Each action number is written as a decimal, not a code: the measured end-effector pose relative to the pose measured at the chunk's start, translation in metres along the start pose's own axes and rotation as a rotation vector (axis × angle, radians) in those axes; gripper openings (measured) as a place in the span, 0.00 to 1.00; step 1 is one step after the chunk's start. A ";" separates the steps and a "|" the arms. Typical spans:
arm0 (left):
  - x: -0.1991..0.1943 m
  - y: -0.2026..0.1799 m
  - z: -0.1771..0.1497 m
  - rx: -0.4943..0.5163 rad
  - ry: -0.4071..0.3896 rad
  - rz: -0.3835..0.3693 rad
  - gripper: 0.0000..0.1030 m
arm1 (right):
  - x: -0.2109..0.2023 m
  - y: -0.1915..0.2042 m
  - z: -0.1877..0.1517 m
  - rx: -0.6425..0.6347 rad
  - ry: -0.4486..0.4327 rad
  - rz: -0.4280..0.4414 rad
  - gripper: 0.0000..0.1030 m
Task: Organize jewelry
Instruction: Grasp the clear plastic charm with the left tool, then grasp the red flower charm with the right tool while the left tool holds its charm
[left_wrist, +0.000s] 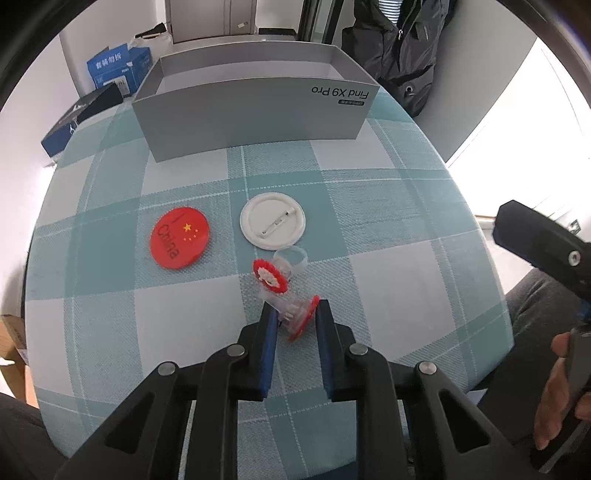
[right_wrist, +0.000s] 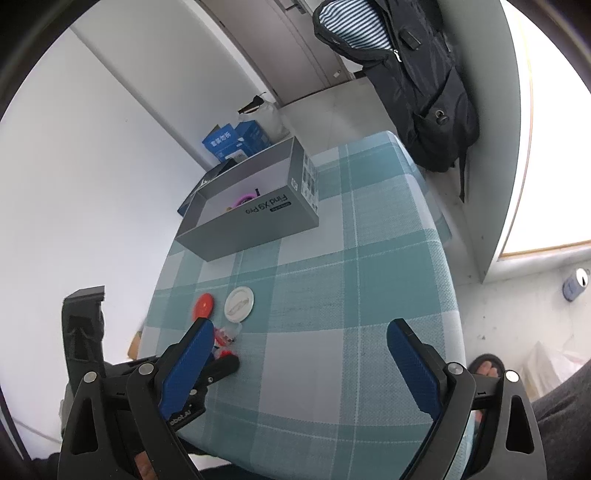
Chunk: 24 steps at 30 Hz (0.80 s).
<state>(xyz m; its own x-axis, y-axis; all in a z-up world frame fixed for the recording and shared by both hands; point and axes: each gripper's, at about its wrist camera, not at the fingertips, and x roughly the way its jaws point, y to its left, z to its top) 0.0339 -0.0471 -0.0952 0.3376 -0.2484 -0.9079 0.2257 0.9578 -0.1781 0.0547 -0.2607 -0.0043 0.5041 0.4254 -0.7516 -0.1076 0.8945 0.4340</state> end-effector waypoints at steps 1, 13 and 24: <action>-0.002 0.000 -0.001 0.000 -0.004 -0.003 0.15 | 0.001 0.001 0.000 -0.002 0.002 0.002 0.92; -0.044 0.017 -0.002 -0.046 -0.058 -0.066 0.15 | 0.018 0.014 -0.005 -0.031 0.056 0.012 0.92; -0.067 0.061 -0.003 -0.139 -0.145 -0.076 0.15 | 0.058 0.063 -0.019 -0.226 0.181 0.007 0.82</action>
<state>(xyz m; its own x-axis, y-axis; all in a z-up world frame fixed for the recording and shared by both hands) 0.0224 0.0285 -0.0462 0.4547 -0.3292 -0.8276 0.1310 0.9438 -0.3034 0.0604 -0.1768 -0.0300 0.3433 0.4313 -0.8343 -0.3095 0.8906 0.3331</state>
